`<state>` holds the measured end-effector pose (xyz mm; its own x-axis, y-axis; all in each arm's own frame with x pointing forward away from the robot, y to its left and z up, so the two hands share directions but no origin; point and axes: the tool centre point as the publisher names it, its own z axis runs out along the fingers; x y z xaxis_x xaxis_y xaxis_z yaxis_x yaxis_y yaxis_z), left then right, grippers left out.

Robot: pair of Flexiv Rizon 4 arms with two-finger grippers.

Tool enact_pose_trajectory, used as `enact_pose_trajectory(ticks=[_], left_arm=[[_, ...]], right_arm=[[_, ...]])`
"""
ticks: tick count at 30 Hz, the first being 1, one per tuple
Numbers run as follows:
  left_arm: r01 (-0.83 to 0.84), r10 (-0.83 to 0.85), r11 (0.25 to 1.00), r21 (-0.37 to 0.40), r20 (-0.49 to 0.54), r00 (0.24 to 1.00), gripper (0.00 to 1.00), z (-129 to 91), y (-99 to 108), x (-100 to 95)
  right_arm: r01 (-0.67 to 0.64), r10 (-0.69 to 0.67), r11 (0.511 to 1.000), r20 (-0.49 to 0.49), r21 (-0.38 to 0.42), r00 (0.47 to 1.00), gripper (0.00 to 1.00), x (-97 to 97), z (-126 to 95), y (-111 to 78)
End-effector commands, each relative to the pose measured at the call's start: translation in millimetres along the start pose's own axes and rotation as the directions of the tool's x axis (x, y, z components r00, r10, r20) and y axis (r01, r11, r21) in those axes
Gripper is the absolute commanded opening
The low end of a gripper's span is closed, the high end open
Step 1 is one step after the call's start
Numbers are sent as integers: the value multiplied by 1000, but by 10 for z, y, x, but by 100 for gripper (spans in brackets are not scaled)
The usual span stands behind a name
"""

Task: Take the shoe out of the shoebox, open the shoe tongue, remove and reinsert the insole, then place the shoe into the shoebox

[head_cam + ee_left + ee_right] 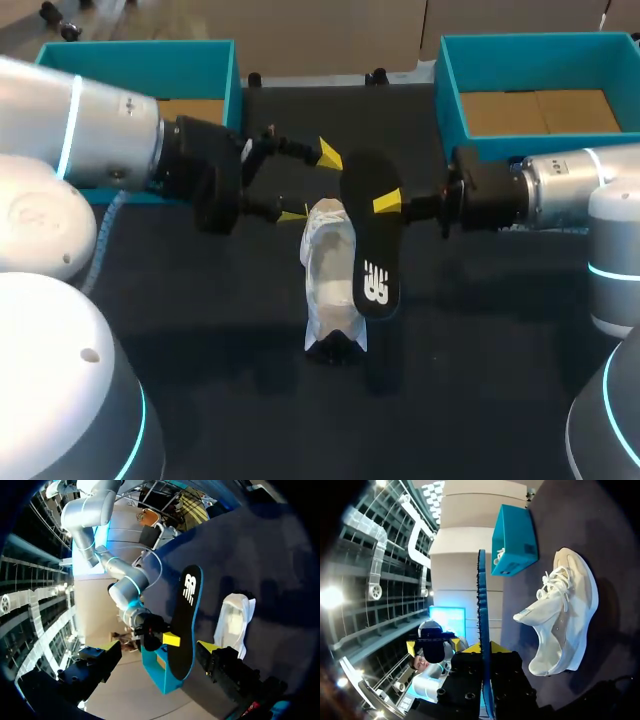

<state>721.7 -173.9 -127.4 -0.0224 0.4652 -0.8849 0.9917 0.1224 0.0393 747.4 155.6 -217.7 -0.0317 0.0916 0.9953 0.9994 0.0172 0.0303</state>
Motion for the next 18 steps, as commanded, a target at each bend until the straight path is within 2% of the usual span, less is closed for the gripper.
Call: enact_pose_trajectory(ticks=[1,8,12,18], left_arm=[[8,-5,1000,9,-263,965,100,77,92,-108],[10,10,999,48,-403,915,100,224,96,-159],[13,23,998,66,-520,854,100,305,78,-185],[45,0,997,60,-594,804,100,341,80,-156]], right_arm=[[-2,2,1000,-2,-2,1000,0,-22,37,0],[-9,9,1000,-4,-4,1000,0,-43,45,-4],[-10,10,1000,-3,-3,1000,0,-49,46,-6],[-5,5,1000,-5,-2,1000,0,-51,43,-7]])
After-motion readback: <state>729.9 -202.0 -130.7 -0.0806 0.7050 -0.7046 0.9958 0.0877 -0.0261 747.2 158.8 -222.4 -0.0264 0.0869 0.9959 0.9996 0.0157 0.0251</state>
